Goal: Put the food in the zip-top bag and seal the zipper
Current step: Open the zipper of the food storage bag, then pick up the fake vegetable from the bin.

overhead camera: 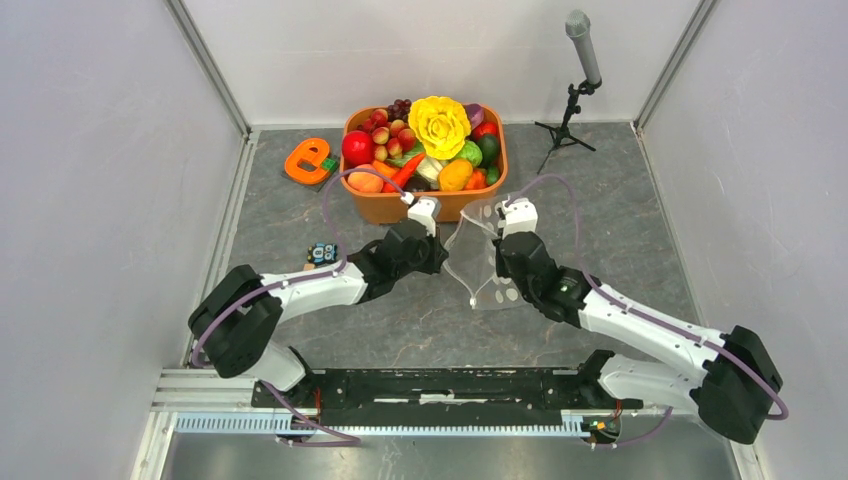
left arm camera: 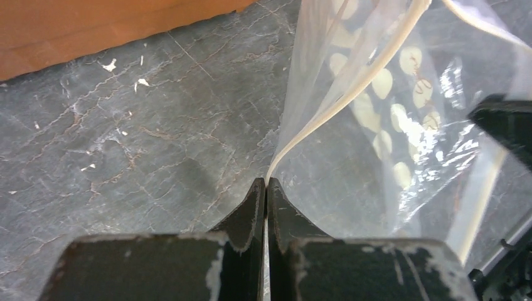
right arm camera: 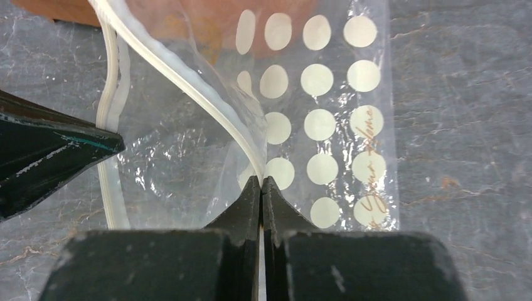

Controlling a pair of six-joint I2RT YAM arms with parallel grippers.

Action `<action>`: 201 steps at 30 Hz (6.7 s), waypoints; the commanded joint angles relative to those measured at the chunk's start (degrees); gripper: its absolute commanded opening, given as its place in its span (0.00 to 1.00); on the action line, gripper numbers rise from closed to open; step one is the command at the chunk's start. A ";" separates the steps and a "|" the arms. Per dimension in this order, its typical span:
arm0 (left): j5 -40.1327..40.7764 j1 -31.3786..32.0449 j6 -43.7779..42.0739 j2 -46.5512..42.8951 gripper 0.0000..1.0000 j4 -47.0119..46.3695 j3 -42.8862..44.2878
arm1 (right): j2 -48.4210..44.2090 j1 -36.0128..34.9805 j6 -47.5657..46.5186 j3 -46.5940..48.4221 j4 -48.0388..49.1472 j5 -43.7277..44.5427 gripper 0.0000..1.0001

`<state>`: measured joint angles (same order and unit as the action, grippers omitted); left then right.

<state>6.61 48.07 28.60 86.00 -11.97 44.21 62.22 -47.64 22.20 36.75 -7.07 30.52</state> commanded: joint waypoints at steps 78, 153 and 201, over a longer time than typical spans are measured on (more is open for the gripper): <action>-21.55 -1.12 2.87 10.10 0.02 -9.83 11.43 | 4.21 9.03 1.02 5.01 -1.64 -10.94 0.42; -24.96 -13.72 -21.94 3.72 1.00 18.86 34.83 | 5.21 13.45 -3.00 8.42 -4.40 -15.40 0.00; -12.41 -14.24 -22.69 11.96 0.39 3.52 31.10 | 3.05 13.45 -1.86 5.44 -2.77 -17.72 0.00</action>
<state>-9.54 34.06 4.36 103.09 -3.49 77.08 66.67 -34.33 19.46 42.65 -12.43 12.67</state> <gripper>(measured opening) 0.654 0.010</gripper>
